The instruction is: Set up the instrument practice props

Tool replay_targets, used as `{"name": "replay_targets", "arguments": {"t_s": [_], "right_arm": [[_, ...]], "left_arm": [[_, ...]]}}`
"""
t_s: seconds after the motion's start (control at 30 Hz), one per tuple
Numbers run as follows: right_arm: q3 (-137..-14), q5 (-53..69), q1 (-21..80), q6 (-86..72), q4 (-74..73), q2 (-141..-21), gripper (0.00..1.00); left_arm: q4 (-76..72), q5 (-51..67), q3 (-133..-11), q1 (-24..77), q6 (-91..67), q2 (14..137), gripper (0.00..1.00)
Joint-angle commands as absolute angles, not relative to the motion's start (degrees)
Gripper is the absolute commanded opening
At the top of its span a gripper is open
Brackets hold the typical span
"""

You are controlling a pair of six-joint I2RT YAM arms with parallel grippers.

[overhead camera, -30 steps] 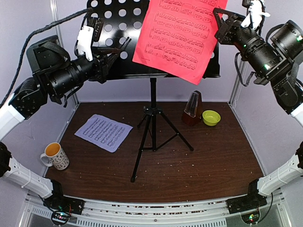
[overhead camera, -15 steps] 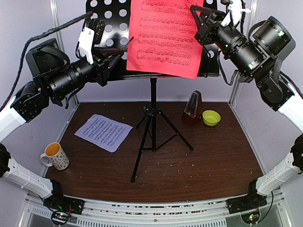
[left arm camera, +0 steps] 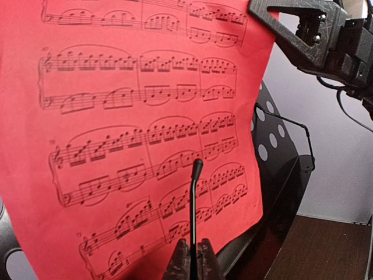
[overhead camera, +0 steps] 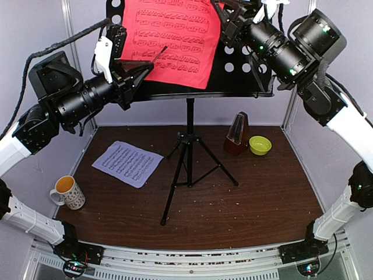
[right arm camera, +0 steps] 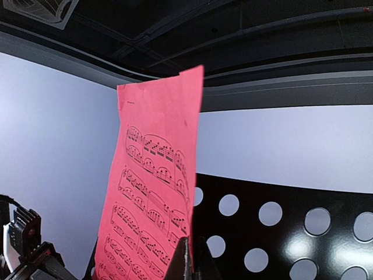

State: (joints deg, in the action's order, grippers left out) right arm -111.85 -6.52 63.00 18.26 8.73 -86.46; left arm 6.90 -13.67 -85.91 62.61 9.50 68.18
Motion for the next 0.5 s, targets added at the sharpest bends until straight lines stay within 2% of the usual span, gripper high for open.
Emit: {"name": "replay_targets", "arguments": {"t_s": [0.0, 0.47], "right_arm": [[-114.3, -1.0, 61.8, 17.8, 7.9, -87.6, 0.00], [-120.0, 4.9, 61.1, 18.0, 2.6, -92.4, 0.00]], "left_arm": [[2.1, -10.1, -86.0, 62.8, 10.7, 66.7, 0.00], [1.8, -9.0, -84.9, 62.8, 11.1, 66.1, 0.00]]}}
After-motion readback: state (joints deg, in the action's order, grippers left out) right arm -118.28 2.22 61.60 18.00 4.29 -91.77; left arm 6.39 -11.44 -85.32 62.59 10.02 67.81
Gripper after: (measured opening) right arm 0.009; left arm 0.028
